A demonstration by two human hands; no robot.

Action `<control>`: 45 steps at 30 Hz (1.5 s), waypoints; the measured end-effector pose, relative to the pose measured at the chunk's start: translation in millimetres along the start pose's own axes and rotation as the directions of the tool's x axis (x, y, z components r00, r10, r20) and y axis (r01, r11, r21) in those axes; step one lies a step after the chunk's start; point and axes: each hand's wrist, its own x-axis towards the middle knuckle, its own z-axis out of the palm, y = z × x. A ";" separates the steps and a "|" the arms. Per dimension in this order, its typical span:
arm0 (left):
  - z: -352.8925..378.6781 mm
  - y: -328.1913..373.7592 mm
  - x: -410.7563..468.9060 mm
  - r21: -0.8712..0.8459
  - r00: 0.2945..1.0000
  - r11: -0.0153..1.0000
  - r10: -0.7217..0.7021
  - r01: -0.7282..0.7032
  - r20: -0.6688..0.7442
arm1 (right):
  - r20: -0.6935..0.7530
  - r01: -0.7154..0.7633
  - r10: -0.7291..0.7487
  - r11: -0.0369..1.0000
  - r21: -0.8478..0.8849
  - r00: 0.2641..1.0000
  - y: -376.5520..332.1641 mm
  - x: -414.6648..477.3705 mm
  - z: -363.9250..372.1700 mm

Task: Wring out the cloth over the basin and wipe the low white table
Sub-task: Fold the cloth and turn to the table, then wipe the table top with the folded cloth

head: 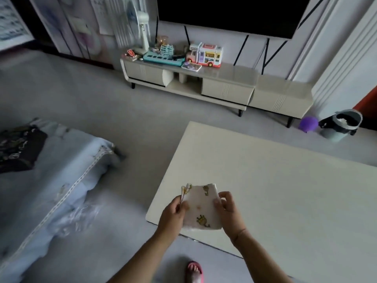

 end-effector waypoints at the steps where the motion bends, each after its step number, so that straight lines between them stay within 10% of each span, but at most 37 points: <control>1: -1.7 -9.8 8.7 0.017 0.999 0.999 -0.032 0.032 -0.012 | 0.013 -0.023 0.024 0.999 -0.035 1.000 7.1 9.4 7.9; 20: -25.9 -223.1 140.3 0.413 0.953 0.862 -0.297 0.294 -0.059 | 0.029 -0.451 0.471 0.858 -0.246 0.882 167.0 121.3 155.8; 28: -24.4 -273.1 194.4 0.524 0.987 0.839 -0.159 0.146 -0.019 | -0.218 -0.483 0.438 0.843 -0.239 0.872 223.0 170.8 195.3; 34: -22.8 -300.3 203.7 0.707 0.992 0.707 0.085 0.008 -0.096 | -0.442 -0.404 0.110 0.639 -0.655 0.890 242.9 169.4 210.9; 39: -29.5 -310.7 226.3 0.603 0.986 0.798 0.113 -0.016 -0.123 | -0.153 -0.124 -0.024 0.469 -0.874 0.988 252.5 175.3 252.0; 45: -25.0 -321.5 238.9 0.532 0.999 0.846 0.019 0.006 -0.041 | -0.166 -0.153 0.007 0.420 -0.895 0.986 271.8 192.3 288.4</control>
